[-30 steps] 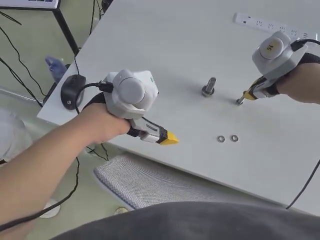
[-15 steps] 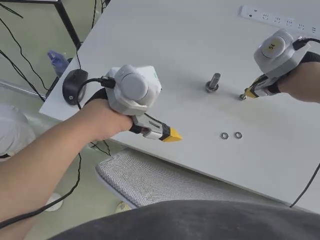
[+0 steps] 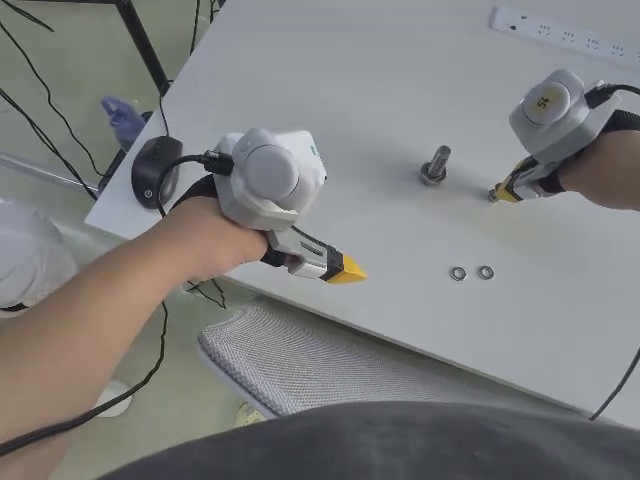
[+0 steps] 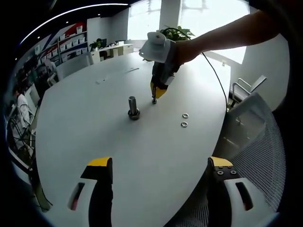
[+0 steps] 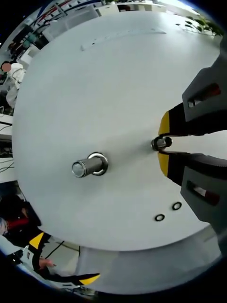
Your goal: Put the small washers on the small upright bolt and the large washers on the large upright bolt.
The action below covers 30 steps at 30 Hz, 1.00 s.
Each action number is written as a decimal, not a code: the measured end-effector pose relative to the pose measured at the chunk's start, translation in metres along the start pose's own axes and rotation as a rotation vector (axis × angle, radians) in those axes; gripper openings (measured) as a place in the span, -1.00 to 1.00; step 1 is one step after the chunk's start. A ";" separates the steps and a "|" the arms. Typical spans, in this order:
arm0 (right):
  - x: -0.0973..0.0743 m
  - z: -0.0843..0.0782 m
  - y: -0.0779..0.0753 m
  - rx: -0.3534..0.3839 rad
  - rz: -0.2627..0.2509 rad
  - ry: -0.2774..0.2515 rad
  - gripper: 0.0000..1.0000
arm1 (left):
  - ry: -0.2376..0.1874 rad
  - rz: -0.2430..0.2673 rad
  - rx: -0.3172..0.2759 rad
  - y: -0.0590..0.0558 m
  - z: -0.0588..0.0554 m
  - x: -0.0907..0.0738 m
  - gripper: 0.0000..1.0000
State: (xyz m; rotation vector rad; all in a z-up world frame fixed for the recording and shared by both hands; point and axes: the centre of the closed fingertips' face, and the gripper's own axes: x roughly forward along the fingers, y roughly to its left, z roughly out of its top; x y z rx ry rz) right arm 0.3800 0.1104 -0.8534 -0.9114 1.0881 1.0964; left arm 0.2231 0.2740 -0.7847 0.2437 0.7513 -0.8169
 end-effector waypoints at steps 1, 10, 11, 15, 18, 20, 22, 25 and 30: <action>0.001 0.000 0.000 -0.001 0.000 0.002 -0.76 | 0.001 0.000 -0.001 0.000 0.000 0.000 0.63; 0.008 -0.002 -0.001 -0.012 0.006 0.020 -0.76 | -0.001 -0.004 -0.004 -0.001 0.001 0.000 0.62; 0.008 -0.003 -0.001 -0.014 0.004 0.019 -0.76 | -0.004 -0.008 -0.013 -0.001 0.002 0.000 0.61; 0.010 -0.004 0.001 -0.031 -0.001 0.023 -0.76 | -0.014 -0.005 -0.014 -0.001 0.003 -0.001 0.61; 0.013 -0.004 -0.001 -0.033 -0.002 0.024 -0.75 | -0.021 -0.002 -0.017 -0.001 0.005 -0.001 0.61; 0.011 -0.003 -0.002 -0.025 -0.001 0.021 -0.75 | -0.021 -0.002 -0.017 -0.001 0.004 -0.001 0.61; 0.010 -0.003 -0.001 -0.022 -0.001 0.020 -0.75 | -0.021 0.000 -0.018 0.000 0.004 -0.001 0.60; 0.010 -0.003 0.000 -0.019 -0.002 0.019 -0.75 | -0.019 -0.003 -0.019 -0.001 0.004 0.000 0.60; 0.012 -0.003 -0.002 -0.016 -0.002 0.018 -0.74 | -0.016 -0.006 -0.018 -0.002 0.002 0.000 0.59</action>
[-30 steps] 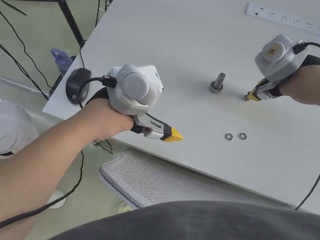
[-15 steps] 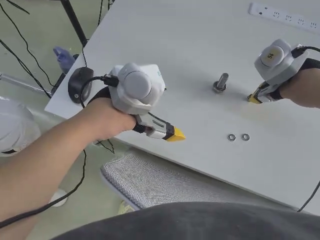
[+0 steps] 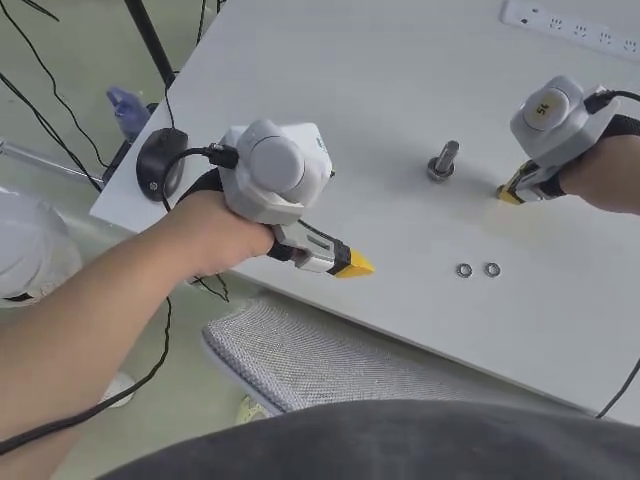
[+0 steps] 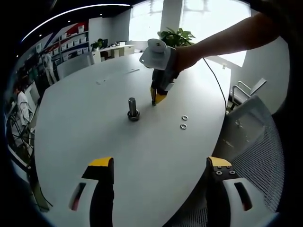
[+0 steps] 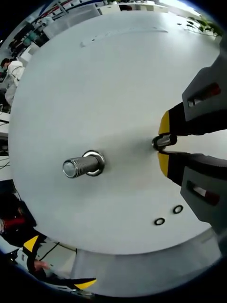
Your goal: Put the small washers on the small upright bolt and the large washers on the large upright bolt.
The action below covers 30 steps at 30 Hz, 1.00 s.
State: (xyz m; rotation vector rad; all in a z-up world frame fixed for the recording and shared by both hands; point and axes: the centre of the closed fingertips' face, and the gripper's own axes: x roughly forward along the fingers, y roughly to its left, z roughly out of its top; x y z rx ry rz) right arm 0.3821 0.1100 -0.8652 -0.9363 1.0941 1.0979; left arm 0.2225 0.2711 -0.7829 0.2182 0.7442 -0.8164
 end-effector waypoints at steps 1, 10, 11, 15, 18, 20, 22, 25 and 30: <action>-0.001 0.000 0.001 -0.005 -0.001 0.001 -0.74 | 0.001 0.000 0.001 0.000 0.000 0.000 0.59; -0.001 0.000 0.001 -0.018 0.002 0.007 -0.73 | 0.007 0.000 -0.001 -0.001 -0.002 -0.002 0.55; -0.001 0.000 0.002 -0.022 0.002 0.008 -0.73 | 0.009 0.001 -0.004 -0.002 -0.003 -0.002 0.55; 0.002 0.001 -0.001 -0.025 0.006 0.009 -0.69 | 0.005 0.006 -0.001 -0.003 -0.003 -0.003 0.56; 0.005 0.000 0.000 -0.030 0.017 0.019 -0.59 | 0.009 0.007 0.001 -0.003 -0.005 -0.004 0.56; 0.004 0.001 0.000 -0.040 0.012 0.018 -0.58 | 0.009 0.009 0.001 -0.003 -0.005 -0.004 0.56; 0.003 0.001 -0.002 -0.041 0.011 0.015 -0.56 | 0.007 0.009 -0.001 -0.003 -0.005 -0.005 0.56; 0.002 0.001 -0.001 -0.033 0.019 0.012 -0.53 | 0.006 0.010 0.001 -0.003 -0.004 -0.006 0.56; 0.001 0.003 0.001 -0.027 0.026 0.009 -0.45 | 0.001 0.016 0.002 -0.004 -0.002 -0.008 0.56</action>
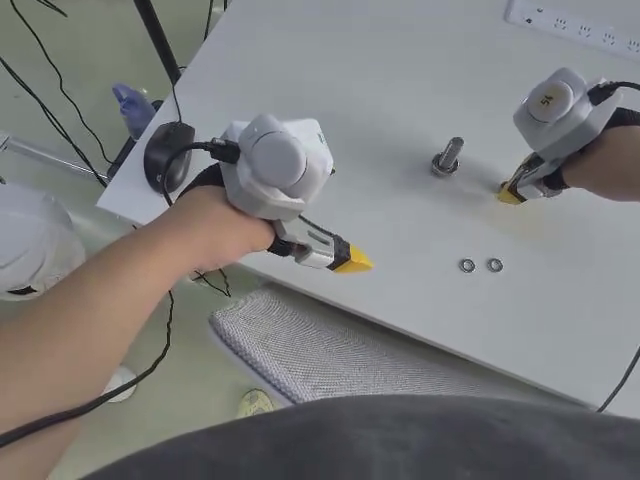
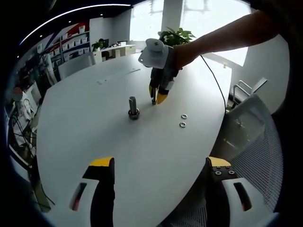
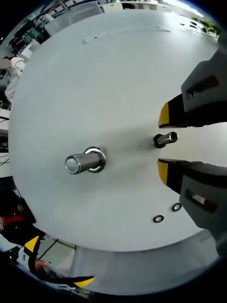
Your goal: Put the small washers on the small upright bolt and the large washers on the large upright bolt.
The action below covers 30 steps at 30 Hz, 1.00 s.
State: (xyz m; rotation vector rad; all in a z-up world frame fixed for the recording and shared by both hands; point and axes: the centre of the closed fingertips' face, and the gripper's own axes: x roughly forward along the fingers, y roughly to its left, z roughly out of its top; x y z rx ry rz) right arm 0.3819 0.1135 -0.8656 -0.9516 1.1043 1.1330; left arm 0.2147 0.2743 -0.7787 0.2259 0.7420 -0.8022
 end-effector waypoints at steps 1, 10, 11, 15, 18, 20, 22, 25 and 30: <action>0.000 0.001 0.000 -0.006 0.003 0.000 -0.43 | -0.001 0.002 0.000 0.000 0.000 0.000 0.56; -0.009 -0.001 -0.002 -0.012 0.000 0.003 -0.43 | -0.008 0.005 -0.002 -0.007 0.001 -0.002 0.55; -0.011 -0.002 -0.001 -0.015 -0.002 0.005 -0.43 | -0.007 0.004 -0.006 -0.008 0.001 -0.002 0.55; -0.025 0.000 0.002 -0.015 -0.005 -0.002 -0.42 | -0.016 0.010 -0.013 -0.008 0.002 -0.002 0.56; -0.027 0.002 0.003 -0.017 0.004 -0.013 -0.41 | -0.023 0.012 -0.018 -0.008 0.003 -0.003 0.58; -0.030 0.004 0.000 -0.029 0.002 -0.006 -0.40 | -0.016 0.014 -0.009 -0.006 0.003 -0.003 0.60; -0.031 0.006 -0.003 -0.029 0.007 -0.012 -0.40 | -0.018 0.021 -0.009 -0.004 0.004 -0.004 0.63; -0.038 0.009 0.000 -0.035 0.005 -0.019 -0.39 | -0.029 0.030 -0.015 -0.001 0.006 -0.005 0.66; -0.050 0.014 0.001 -0.046 -0.002 -0.024 -0.36 | -0.032 0.038 -0.014 0.000 0.006 -0.005 0.72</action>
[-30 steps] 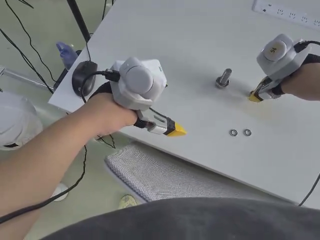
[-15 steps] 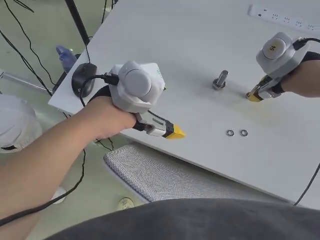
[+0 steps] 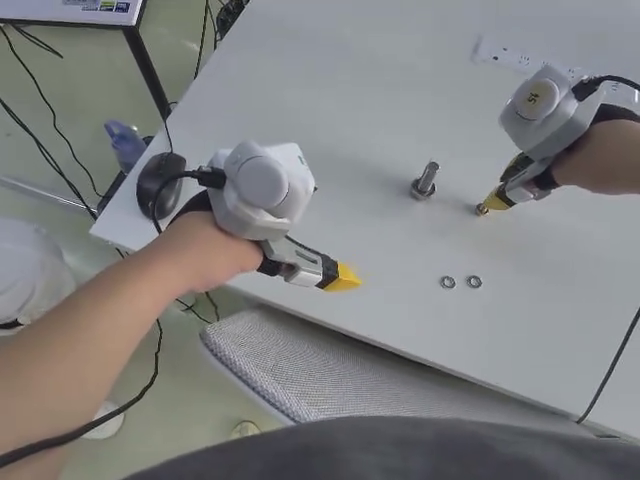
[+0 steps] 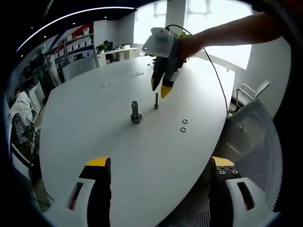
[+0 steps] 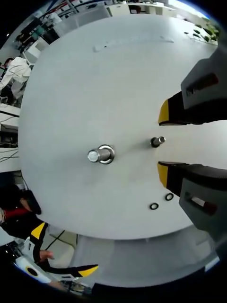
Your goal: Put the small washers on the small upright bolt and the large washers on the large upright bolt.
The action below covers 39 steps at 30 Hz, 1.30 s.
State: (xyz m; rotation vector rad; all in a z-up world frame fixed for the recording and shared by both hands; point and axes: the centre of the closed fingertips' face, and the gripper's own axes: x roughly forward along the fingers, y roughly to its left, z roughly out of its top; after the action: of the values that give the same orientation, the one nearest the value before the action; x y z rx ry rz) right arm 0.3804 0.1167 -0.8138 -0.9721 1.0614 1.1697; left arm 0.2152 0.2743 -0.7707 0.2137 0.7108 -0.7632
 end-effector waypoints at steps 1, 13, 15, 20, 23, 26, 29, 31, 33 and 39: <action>-0.003 0.000 0.000 0.000 0.000 0.002 -0.34 | -0.003 0.003 -0.003 0.001 0.000 0.000 0.74; -0.018 0.003 0.009 -0.017 -0.001 -0.004 -0.30 | -0.024 0.012 -0.010 0.006 0.005 0.005 0.95; -0.019 0.003 0.009 -0.017 0.003 -0.008 -0.29 | -0.034 0.010 -0.008 0.006 0.007 0.004 0.97; -0.026 0.004 0.022 -0.020 0.007 -0.019 -0.29 | -0.041 0.009 -0.010 0.009 0.009 0.003 0.98; -0.027 0.002 0.025 -0.022 0.007 -0.025 -0.29 | -0.048 0.011 -0.011 0.009 0.011 0.003 0.99; -0.029 -0.001 0.031 -0.018 0.011 -0.034 -0.29 | -0.049 0.011 -0.006 0.008 0.010 0.003 0.97; -0.030 -0.005 0.039 -0.016 0.015 -0.035 -0.29 | -0.060 0.013 -0.015 0.007 0.012 0.003 0.96; -0.030 -0.012 0.049 0.001 0.030 -0.031 -0.30 | -0.079 0.007 -0.042 0.006 0.015 0.002 0.96; -0.030 -0.017 0.057 0.008 0.034 -0.033 -0.30 | -0.078 0.014 -0.042 0.007 0.015 0.002 0.94; -0.029 -0.031 0.079 0.019 0.060 -0.023 -0.30 | -0.064 0.024 -0.047 0.011 0.012 0.001 0.92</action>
State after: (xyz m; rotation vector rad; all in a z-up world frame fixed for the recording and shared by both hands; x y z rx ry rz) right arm 0.2960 0.0909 -0.7957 -0.9157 1.0876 1.2150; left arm 0.2291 0.2766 -0.7631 0.1546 0.6641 -0.7268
